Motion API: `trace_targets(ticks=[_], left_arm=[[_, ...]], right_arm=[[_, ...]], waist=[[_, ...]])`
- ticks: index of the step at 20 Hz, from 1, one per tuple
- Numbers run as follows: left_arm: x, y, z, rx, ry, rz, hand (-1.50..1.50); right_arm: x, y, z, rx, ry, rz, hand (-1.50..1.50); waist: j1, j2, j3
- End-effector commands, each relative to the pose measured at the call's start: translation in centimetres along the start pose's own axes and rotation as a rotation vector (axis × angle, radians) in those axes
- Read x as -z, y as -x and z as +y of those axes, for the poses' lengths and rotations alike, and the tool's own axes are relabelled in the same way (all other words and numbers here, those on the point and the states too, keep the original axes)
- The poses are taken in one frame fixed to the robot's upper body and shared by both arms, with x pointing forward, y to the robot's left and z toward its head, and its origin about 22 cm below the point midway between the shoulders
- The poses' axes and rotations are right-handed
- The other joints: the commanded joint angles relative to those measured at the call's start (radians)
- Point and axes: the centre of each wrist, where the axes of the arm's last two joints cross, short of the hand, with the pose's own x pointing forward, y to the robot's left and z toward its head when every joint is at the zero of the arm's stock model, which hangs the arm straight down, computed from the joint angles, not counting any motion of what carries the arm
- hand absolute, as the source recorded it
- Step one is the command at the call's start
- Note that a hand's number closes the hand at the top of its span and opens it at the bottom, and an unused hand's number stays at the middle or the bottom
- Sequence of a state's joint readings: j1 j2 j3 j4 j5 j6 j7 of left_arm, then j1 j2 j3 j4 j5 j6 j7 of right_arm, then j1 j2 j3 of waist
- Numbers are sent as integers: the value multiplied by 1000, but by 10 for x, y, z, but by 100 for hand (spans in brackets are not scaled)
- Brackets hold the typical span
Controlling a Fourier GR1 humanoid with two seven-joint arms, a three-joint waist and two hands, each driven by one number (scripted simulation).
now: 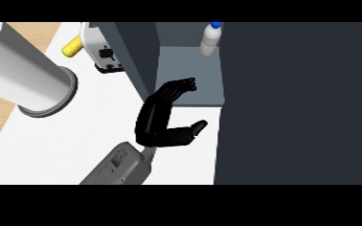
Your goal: Pick up the bottled water, place it into the cabinet and close the cabinet
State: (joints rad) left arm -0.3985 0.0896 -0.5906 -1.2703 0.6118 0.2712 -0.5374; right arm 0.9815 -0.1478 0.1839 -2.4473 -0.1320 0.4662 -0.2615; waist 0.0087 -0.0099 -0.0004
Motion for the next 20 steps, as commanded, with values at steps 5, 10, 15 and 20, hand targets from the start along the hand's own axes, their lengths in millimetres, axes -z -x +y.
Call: trace_targets(ticks=[5,10,15,20], left_arm=[[-45,-34,26,1,-38,25,150],[-76,-54,62,31,-81,-3,-150],[-98,-73,70,3,-149,-29,-150],[-105,-92,85,-47,-201,-25,-150]], right_arm=[[10,-41,9,-129,-262,49,150],[13,-45,15,-145,-413,-8,150],[13,-59,26,-130,-480,-6,150],[17,-63,39,-56,-670,26,150]], waist=[[3,2,-1],[-2,-4,-1],[-8,-7,-3],[-4,-9,-7]])
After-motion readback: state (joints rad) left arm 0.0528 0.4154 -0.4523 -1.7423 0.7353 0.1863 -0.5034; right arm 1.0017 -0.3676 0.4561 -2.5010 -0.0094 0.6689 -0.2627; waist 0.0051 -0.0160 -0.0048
